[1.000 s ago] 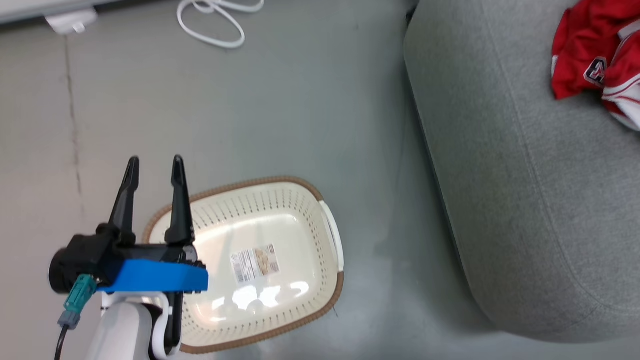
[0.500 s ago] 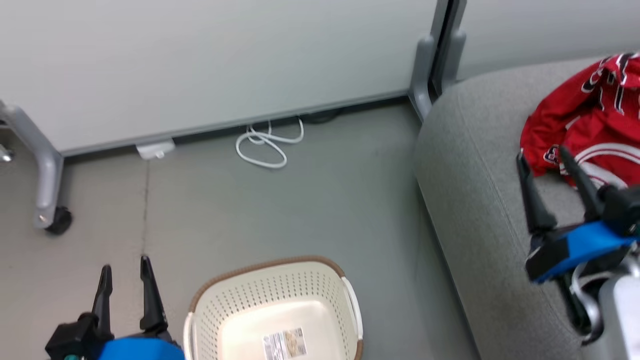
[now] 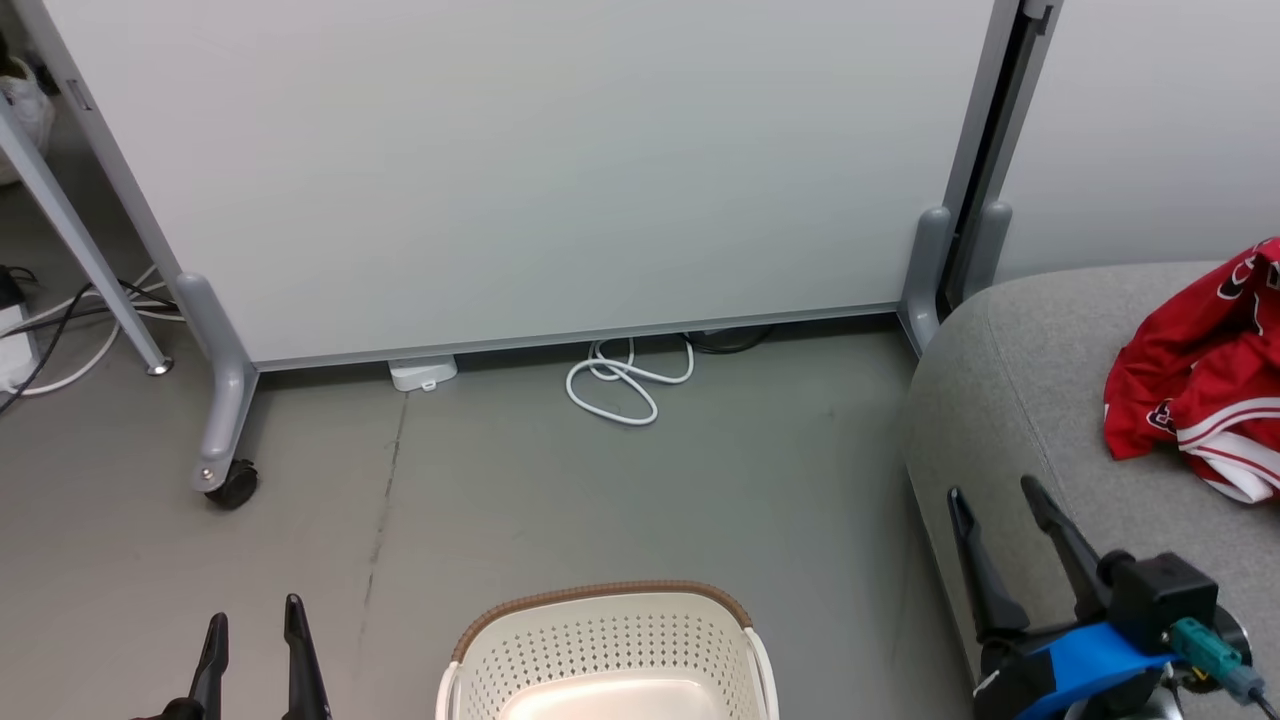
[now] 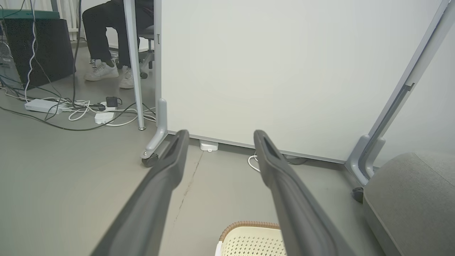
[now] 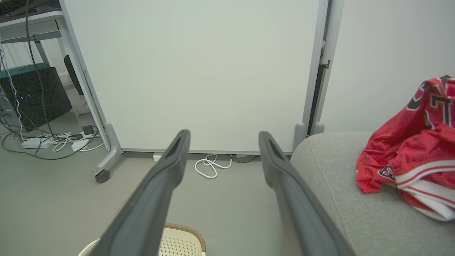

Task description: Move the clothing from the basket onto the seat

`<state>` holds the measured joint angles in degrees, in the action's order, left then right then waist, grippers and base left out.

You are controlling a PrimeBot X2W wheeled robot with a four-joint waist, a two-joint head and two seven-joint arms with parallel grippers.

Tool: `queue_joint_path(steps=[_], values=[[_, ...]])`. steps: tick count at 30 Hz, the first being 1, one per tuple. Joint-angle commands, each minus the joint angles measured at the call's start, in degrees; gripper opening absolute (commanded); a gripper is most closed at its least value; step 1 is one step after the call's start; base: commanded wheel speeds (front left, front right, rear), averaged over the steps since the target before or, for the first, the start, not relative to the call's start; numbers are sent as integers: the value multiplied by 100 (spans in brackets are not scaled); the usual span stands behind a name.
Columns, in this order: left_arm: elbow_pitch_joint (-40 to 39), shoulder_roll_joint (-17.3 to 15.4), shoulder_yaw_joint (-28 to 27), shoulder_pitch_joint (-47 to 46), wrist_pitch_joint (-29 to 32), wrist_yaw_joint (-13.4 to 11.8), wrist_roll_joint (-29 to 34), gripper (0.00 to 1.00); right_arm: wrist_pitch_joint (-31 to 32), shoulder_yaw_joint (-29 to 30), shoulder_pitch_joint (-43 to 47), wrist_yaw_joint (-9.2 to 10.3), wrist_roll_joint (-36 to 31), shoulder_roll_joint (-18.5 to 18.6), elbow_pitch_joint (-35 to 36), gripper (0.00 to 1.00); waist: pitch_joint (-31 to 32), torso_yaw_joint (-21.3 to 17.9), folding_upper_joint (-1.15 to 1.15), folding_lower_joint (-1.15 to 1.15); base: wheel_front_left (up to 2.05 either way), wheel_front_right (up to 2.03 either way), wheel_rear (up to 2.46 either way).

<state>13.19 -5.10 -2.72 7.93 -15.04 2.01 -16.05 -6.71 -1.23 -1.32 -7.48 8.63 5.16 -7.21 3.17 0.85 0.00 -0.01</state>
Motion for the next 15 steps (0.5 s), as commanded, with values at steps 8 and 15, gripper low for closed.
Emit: queue_joint_path(steps=[8,15], values=[[221,-49,37,-53,-19,159,124,100,-113,-35,398,-3,-151,-178,-147,100,109,28,0,1,0,0,0],[339,-9,25,-67,-19,246,68,100,-103,-63,426,-3,-155,-214,-188,100,95,-2,0,1,0,0,0]])
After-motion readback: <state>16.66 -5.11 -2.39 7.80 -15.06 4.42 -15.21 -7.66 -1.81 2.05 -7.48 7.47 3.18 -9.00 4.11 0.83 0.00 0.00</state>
